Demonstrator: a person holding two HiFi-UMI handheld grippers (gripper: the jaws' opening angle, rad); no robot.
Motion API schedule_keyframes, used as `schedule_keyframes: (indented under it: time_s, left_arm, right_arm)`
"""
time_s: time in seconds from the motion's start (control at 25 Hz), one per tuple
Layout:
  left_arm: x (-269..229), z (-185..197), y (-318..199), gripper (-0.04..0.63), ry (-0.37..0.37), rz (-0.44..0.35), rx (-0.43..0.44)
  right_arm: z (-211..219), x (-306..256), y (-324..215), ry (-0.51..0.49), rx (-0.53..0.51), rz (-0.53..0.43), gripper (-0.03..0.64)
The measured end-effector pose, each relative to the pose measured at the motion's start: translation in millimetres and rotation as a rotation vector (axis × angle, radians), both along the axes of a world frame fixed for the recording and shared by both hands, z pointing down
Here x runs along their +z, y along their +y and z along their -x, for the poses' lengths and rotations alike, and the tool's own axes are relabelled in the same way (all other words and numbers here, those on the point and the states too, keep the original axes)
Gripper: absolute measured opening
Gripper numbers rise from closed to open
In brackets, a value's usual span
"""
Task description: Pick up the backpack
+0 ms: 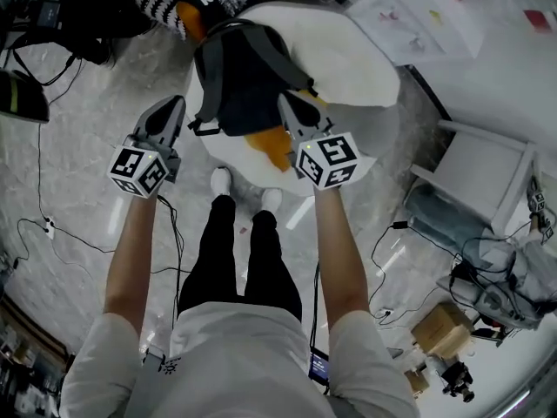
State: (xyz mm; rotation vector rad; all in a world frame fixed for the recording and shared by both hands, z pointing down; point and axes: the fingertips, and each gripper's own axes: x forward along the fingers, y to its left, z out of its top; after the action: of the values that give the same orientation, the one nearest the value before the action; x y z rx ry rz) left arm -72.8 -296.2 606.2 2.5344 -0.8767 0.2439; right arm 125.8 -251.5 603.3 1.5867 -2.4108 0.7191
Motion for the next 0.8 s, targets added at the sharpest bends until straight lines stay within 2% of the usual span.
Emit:
schedule_keyframes:
  time_s: [0.2,0.36,0.64,0.8]
  left_arm:
    - [25.4,-10.9,-18.1,0.003,0.000,-0.019,-0.037]
    - [50.2,-14.9,-28.9,0.003,-0.028,-0.030,-0.040]
    - [96.7,-19.9,-41.3,0.003,-0.050,-0.004,-0.058]
    - [126.4,-23.1,-46.8,0.003,-0.071,0.013,-0.041]
  right_arm:
    - [-9.1,32.8,-19.8,-0.011,-0.009,-0.009,0.006]
    - [-12.6,63.0,-33.0,-0.001,-0.020,0.004,0.006]
    - [-21.8,116.9,-50.7,0.007,-0.020,0.045,0.006]
    - [-22.1,146.5,-63.9,0.043,-0.040,0.064,0.007]
